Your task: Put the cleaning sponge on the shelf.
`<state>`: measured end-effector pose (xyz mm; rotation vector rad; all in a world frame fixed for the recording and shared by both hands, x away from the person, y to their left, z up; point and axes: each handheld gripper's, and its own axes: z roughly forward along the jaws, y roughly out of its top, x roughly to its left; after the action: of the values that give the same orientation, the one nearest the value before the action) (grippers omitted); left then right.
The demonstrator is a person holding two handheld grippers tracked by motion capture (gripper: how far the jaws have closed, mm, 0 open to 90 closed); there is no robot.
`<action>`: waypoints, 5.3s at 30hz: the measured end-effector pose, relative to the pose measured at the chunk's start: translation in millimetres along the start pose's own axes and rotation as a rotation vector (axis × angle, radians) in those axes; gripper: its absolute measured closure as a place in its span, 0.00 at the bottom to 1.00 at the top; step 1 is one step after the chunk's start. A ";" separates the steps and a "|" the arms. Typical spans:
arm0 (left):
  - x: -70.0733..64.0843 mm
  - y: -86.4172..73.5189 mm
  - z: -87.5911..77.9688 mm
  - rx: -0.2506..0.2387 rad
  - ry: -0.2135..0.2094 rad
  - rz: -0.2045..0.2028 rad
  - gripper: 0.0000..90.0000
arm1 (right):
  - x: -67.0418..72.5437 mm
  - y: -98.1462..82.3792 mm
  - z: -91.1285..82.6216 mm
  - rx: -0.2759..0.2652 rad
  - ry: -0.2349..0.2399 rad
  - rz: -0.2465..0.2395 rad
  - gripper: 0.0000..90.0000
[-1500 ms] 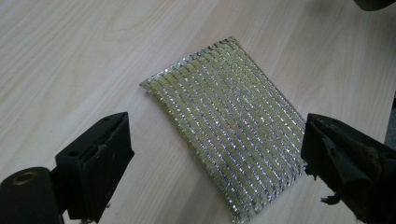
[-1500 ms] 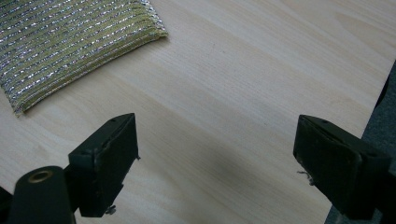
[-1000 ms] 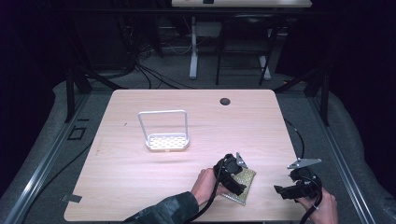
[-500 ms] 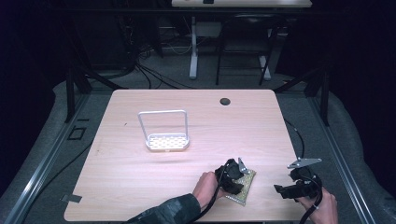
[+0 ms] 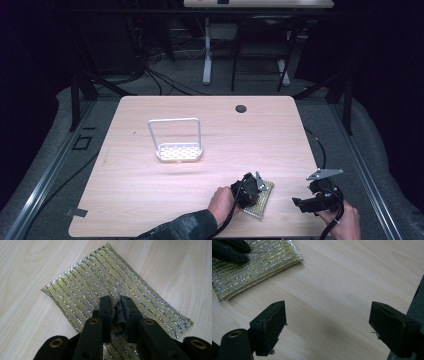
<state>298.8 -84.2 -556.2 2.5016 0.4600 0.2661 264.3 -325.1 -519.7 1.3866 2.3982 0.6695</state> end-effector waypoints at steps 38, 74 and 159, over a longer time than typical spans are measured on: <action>21.3 -18.6 -51.9 -0.126 0.008 0.025 1.00 | -0.7 -0.8 0.0 0.003 0.004 0.002 0.16; 67.0 -72.1 -119.8 -0.187 0.086 -0.122 1.00 | 2.6 -1.6 2.0 0.003 -0.003 -0.014 0.16; 174.3 -133.9 -151.4 -0.238 0.329 -0.259 1.00 | 8.2 9.7 9.7 0.021 0.025 -0.053 0.16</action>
<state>380.4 162.3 -494.5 2.1435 0.8255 0.5953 271.9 -311.4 -523.0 1.3250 2.4596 0.6539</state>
